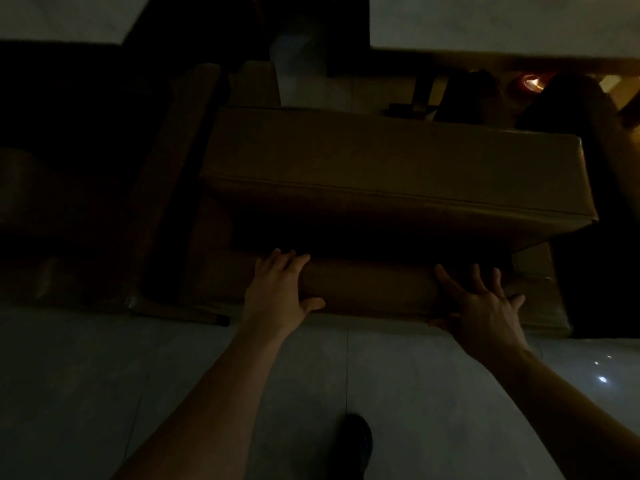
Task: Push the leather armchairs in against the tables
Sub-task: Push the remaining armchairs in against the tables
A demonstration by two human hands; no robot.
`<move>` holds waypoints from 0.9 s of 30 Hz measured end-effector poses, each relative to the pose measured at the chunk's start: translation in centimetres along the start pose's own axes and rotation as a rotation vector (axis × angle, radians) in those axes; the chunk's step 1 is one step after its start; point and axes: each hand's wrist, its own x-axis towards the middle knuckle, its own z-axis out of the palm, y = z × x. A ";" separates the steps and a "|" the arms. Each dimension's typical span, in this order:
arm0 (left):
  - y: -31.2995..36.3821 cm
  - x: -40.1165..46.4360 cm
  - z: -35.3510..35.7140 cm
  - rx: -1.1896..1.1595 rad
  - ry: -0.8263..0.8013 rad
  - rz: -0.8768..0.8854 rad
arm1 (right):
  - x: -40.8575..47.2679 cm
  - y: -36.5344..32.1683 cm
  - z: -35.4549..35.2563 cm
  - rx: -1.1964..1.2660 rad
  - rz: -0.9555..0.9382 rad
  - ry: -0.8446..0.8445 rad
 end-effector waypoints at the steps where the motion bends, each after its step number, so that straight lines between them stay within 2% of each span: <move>1: 0.0 -0.1 0.0 -0.004 0.006 -0.002 | -0.1 0.0 0.0 -0.003 -0.002 0.001; 18: -0.7 -2.9 0.5 -0.031 0.001 0.010 | -2.8 -0.3 1.6 -0.027 0.002 0.002; 27: -0.3 -2.6 -0.1 -0.004 -0.064 -0.018 | -2.7 -0.5 1.5 -0.027 0.011 0.005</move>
